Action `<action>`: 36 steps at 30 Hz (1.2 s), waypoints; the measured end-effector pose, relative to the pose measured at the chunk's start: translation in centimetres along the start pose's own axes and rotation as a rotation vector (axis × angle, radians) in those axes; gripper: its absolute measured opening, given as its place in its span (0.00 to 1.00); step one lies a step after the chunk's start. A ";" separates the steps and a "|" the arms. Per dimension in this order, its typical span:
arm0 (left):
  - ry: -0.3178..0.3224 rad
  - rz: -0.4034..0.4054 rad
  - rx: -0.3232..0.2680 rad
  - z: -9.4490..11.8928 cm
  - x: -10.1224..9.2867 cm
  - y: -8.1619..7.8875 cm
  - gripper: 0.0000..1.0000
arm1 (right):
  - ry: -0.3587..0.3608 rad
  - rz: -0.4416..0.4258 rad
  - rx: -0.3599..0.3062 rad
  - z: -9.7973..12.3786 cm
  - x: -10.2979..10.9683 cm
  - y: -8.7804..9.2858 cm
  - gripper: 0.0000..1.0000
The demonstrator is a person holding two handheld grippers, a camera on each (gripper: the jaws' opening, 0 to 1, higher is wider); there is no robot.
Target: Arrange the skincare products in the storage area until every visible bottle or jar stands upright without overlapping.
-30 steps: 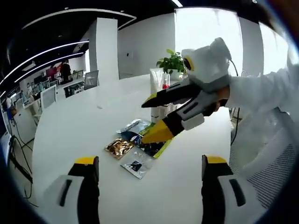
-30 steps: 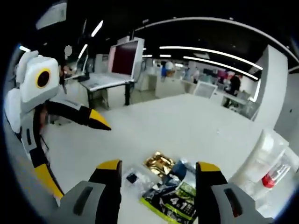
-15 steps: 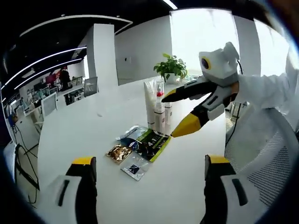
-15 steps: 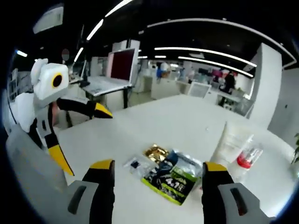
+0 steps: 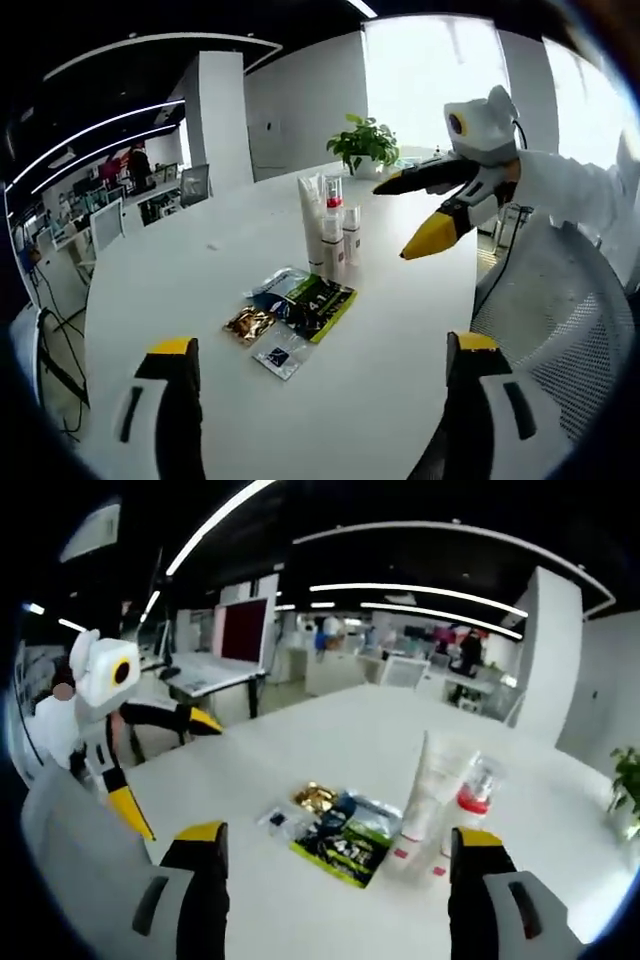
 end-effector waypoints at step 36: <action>-0.064 0.016 0.006 2.1 -2.2 0.8 0.99 | 0.187 -0.182 -0.057 5.1 -4.0 4.1 0.99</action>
Point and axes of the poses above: the point that each gripper's makers call its tool centre point, and the gripper's own axes: z roughly backward along the fingers, x roughly to its left, y roughly out of its underside, the point moved 2 cm from there along z, roughly backward along the fingers, and after that the axes turned 4 degrees about -z, right-handed, at the moved point
